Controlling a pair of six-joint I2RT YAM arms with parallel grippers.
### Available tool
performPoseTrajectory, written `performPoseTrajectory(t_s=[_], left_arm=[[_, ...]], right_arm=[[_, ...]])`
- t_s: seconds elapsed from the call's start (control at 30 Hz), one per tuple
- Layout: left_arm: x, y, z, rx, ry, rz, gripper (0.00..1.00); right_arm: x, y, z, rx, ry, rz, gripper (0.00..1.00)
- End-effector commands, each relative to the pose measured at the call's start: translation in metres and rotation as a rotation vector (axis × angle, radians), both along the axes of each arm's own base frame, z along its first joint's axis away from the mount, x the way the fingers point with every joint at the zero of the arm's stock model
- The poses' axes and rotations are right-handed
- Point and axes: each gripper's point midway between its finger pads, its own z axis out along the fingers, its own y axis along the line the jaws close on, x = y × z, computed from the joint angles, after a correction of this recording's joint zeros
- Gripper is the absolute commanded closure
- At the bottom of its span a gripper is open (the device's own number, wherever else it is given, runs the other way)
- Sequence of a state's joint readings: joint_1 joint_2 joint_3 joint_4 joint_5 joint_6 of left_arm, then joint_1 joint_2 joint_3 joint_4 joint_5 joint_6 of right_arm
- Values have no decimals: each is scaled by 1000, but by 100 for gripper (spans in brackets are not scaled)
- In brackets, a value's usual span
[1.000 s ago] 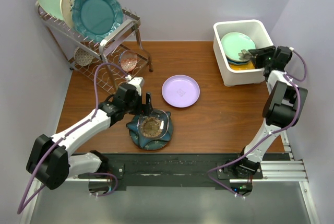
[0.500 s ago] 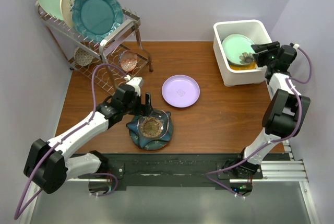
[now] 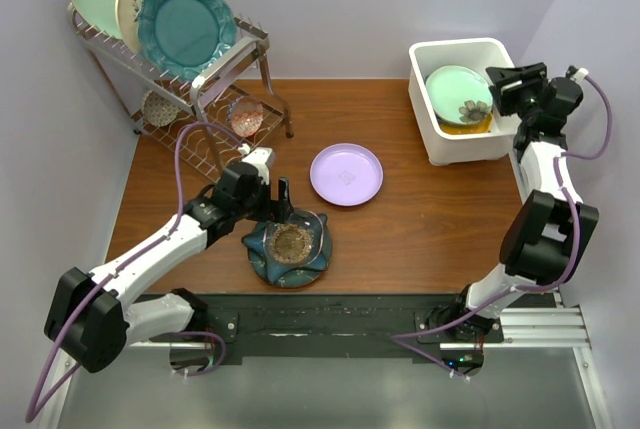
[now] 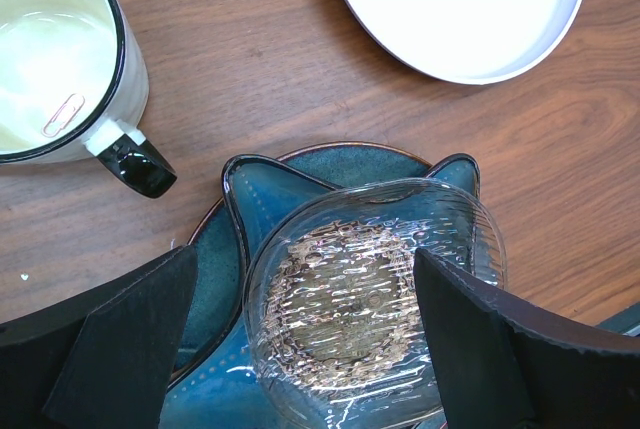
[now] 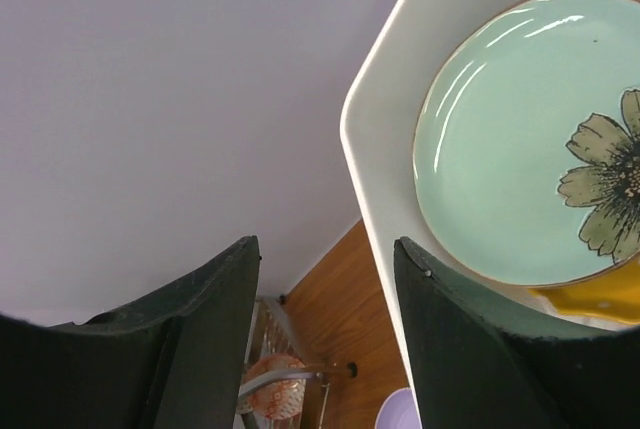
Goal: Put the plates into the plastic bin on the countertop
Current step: Pick up the plate at the center of the board.
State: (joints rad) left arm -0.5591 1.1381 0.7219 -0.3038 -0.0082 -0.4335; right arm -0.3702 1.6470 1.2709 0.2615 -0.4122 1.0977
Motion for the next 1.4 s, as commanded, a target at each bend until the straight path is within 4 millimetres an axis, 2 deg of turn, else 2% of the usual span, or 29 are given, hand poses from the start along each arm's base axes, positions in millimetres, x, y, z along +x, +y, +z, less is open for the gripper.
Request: performPoseTrajectory(t_s=[0.0,0.13,0.17,0.23,0.27,0.43,0.57,0.6,0.73,0.97,1.37], left_arm=[[3,-4,8,-20,-37,-4,6],[4,-4,11,-18,-42,-5,6],[4,-3,11,-18,-42,-3,6],[3,-3,11,-18,-42,-2,6],[3,-3,11,-17,-43,-3,6],[4,-4,9,-15,-37,-7,6],[5,-4,9,-11,-36,-6,6],[5,-4,8,-9,-35,-5,6],[5,-3,7,-6,-33,-2,6],[5,-3,7,-4,-31,-5,6],[3,-4,3,-3,-17,-10,6]], right_arm=[[-10,36,36,-74,-69,87,40],[-13,73,35,-153,-45,142,39],[-15,89,32,-183,-32,170,39],[-18,104,33,-214,-25,197,39],[-20,114,25,-247,-1,212,39],[-33,135,14,-347,34,236,39],[-41,155,-5,-376,87,297,39],[-43,167,-9,-383,96,324,39],[-52,187,-35,-398,150,387,39],[-65,205,-88,-393,246,444,39],[-85,219,-146,-399,357,498,39]])
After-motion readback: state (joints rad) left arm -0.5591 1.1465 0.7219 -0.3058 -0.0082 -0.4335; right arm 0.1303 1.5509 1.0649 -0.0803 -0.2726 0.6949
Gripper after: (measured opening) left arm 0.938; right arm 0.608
